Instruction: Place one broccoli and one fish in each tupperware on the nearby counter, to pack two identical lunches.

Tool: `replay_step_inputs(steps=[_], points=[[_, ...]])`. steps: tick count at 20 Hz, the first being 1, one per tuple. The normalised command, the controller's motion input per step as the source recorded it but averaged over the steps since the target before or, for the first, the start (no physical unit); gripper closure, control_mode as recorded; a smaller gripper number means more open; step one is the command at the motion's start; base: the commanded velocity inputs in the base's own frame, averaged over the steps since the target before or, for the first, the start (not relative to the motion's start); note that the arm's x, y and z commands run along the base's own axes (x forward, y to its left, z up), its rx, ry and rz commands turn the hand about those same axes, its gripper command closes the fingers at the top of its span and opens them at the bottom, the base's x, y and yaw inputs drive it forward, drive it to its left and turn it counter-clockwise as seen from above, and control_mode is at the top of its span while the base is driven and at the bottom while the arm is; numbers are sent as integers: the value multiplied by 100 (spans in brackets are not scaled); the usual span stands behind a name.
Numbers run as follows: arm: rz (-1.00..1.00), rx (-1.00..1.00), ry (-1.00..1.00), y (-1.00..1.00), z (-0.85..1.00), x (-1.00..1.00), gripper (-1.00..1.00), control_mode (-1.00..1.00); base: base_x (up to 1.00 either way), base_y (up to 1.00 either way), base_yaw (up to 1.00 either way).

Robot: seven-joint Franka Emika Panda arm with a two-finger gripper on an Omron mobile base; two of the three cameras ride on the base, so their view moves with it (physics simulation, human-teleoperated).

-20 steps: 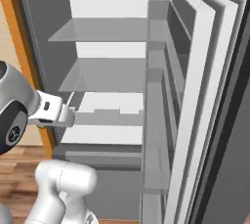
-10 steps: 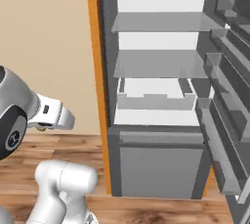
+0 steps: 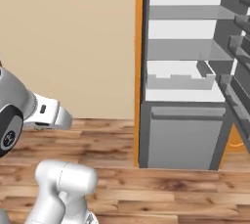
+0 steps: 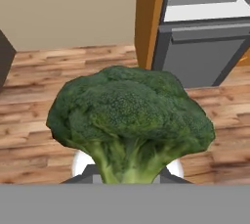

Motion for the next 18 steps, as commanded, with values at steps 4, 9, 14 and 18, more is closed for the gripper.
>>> replay_step_inputs(steps=[4,9,14,18], points=[[0,0,0,0,0,0,100,100,-100,-6,0],[0,0,0,0,0,0,100,100,-100,-19,-1],[0,0,0,0,0,0,100,100,-100,-5,0],[0,0,0,0,0,0,100,100,-100,-12,0]])
